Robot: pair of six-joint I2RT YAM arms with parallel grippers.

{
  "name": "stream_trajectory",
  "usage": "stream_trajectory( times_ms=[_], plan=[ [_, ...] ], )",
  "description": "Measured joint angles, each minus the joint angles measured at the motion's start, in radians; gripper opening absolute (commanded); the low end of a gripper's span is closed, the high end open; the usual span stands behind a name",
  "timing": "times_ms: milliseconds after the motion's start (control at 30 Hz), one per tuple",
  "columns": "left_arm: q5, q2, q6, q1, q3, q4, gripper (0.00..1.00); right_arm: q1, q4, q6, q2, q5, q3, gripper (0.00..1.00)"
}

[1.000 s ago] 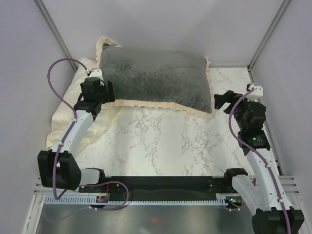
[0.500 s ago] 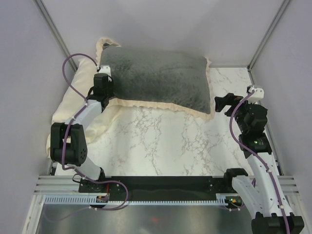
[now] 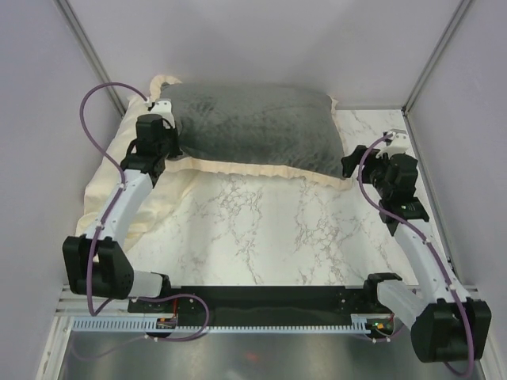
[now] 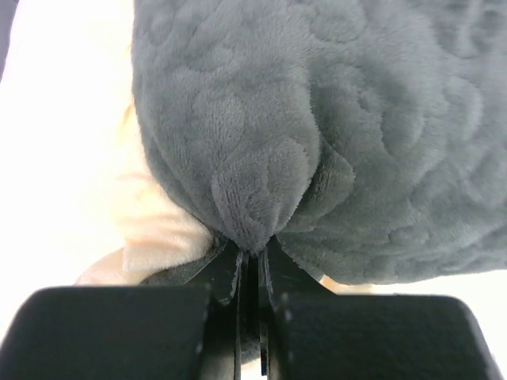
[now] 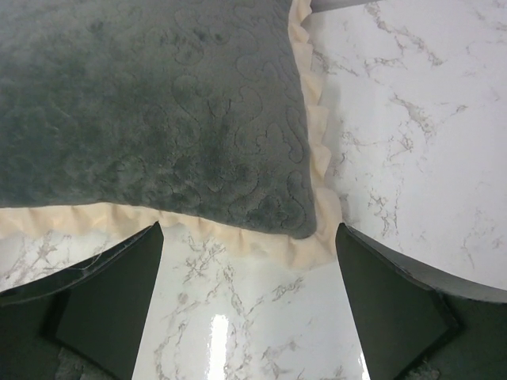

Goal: Remove the pillowcase from the pillow

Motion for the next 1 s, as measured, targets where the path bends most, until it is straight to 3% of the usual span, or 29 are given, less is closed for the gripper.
stream_trajectory(
  times_ms=[333, 600, 700, 767, 800, 833, 867, 1000],
  plan=[
    [0.109, -0.191, -0.03, 0.0, -0.03, -0.174, 0.02, 0.0, 0.228, -0.063, 0.388, -0.055, -0.01, 0.98],
    [0.123, -0.204, -0.031, 0.0, -0.032, -0.2, 0.02, 0.0, 0.344, -0.082, 0.648, -0.152, 0.059, 0.98],
    [0.123, -0.205, -0.03, 0.0, -0.032, -0.201, 0.02, 0.0, 0.374, -0.083, 0.724, -0.216, 0.093, 0.79],
    [0.123, -0.205, -0.03, 0.0, -0.032, -0.208, 0.02, -0.001, 0.383, -0.082, 0.761, -0.256, 0.108, 0.48],
    [0.123, -0.205, -0.03, 0.0, -0.032, -0.211, 0.02, -0.001, 0.388, -0.081, 0.782, -0.288, 0.116, 0.19],
    [0.123, -0.205, -0.03, 0.0, -0.032, -0.214, 0.02, -0.001, 0.389, -0.083, 0.797, -0.311, 0.122, 0.07],
    [0.124, -0.204, -0.03, 0.0, -0.032, -0.216, 0.02, -0.001, 0.389, -0.072, 0.808, -0.335, 0.129, 0.0],
    [0.119, -0.205, -0.03, 0.0, -0.032, -0.222, 0.02, -0.006, 0.365, -0.069, 0.809, -0.371, 0.143, 0.0]
  ],
)
